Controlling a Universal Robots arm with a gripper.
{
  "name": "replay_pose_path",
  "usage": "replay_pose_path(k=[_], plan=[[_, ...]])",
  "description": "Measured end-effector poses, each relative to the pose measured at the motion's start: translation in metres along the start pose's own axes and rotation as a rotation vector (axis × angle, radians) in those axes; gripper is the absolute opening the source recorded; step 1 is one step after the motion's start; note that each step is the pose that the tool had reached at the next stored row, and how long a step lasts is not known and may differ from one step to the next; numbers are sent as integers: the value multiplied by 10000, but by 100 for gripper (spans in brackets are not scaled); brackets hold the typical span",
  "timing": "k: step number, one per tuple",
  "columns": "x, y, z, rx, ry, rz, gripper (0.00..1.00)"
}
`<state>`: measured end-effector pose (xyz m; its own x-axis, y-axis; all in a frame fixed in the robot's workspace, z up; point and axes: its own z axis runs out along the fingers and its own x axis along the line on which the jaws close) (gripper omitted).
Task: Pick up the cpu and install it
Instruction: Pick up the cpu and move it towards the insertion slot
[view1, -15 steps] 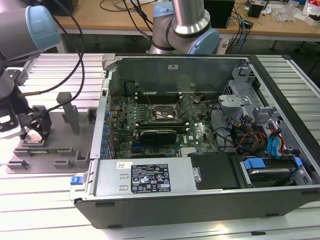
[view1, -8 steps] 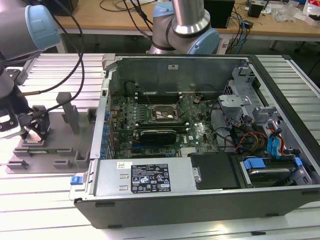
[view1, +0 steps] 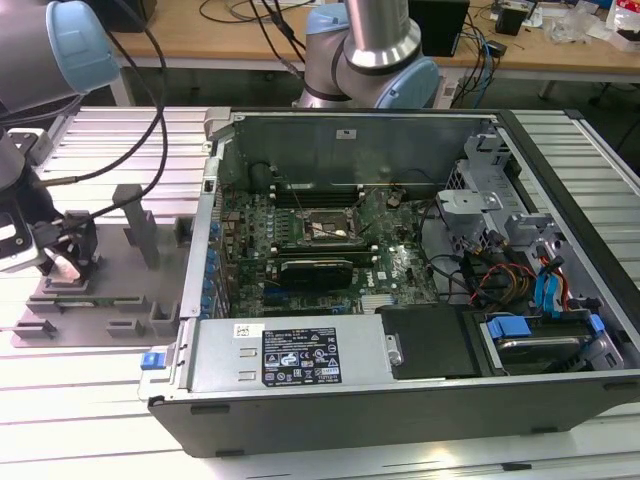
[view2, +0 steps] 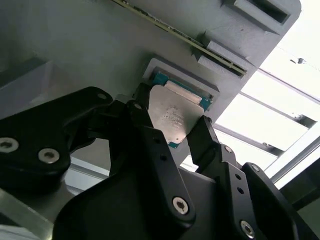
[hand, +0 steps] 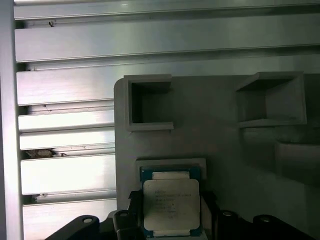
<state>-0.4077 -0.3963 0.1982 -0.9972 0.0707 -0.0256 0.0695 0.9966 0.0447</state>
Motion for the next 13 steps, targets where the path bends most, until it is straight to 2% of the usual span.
replay_pose_path(k=[3,4,8,10,12,13], plan=[[-2,3,-58,-1,-1,0,55],[-4,5,-113,0,0,0,55],[-9,10,-225,0,-1,0,55],[-14,15,-329,-1,-1,0,55],[-18,18,-392,-1,-1,0,55],[-21,21,-462,0,-2,0,55]])
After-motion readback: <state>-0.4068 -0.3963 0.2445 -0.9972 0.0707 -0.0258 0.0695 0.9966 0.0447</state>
